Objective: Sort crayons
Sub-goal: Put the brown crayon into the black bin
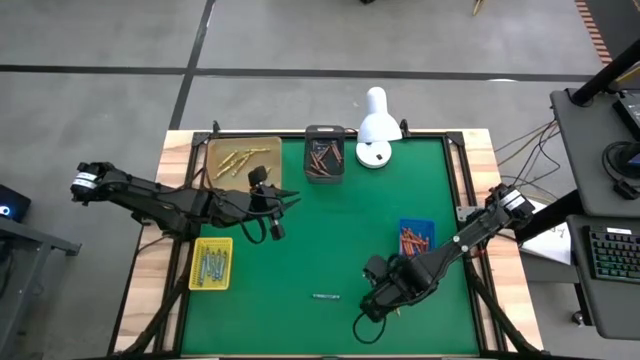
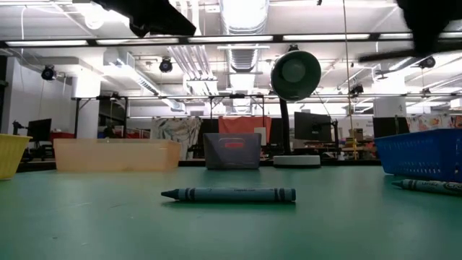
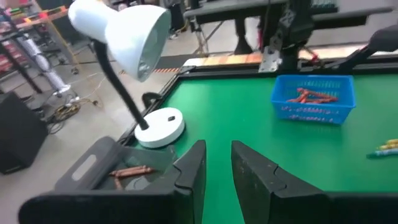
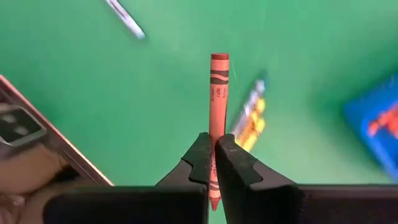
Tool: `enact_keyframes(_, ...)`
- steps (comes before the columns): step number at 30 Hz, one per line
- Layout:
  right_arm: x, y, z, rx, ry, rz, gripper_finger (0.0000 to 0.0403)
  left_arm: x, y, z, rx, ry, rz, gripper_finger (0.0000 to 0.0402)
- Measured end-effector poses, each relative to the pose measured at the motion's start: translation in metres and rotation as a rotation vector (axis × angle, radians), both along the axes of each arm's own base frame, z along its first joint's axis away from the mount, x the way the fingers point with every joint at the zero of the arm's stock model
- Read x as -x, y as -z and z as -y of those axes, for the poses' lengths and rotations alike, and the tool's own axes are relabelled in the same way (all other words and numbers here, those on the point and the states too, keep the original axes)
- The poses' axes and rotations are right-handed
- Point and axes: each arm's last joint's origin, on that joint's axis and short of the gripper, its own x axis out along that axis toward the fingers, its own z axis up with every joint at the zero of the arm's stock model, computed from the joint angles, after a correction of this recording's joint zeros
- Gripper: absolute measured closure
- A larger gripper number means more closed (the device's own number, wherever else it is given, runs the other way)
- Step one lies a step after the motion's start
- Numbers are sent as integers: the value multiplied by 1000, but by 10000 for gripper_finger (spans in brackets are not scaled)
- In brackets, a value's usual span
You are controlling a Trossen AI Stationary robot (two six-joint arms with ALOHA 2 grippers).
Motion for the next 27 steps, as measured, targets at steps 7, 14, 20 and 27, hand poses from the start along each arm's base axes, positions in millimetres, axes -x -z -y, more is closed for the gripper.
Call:
enact_keyframes(7, -22, -25, 16, 84, -76, 157, 394, 2, -6, 9, -22, 56, 34, 343)
enact_keyframes(14, -49, -39, 53, 127, -161, 259, 394, 14, -17, 20, -27, 112, 81, 343)
enact_keyframes(20, -71, -52, 97, 192, -207, 332, 394, 28, -29, 27, -41, 166, 119, 343)
enact_keyframes(27, -96, -65, 167, 322, -225, 470, 394, 46, -39, 27, -35, 186, 138, 343)
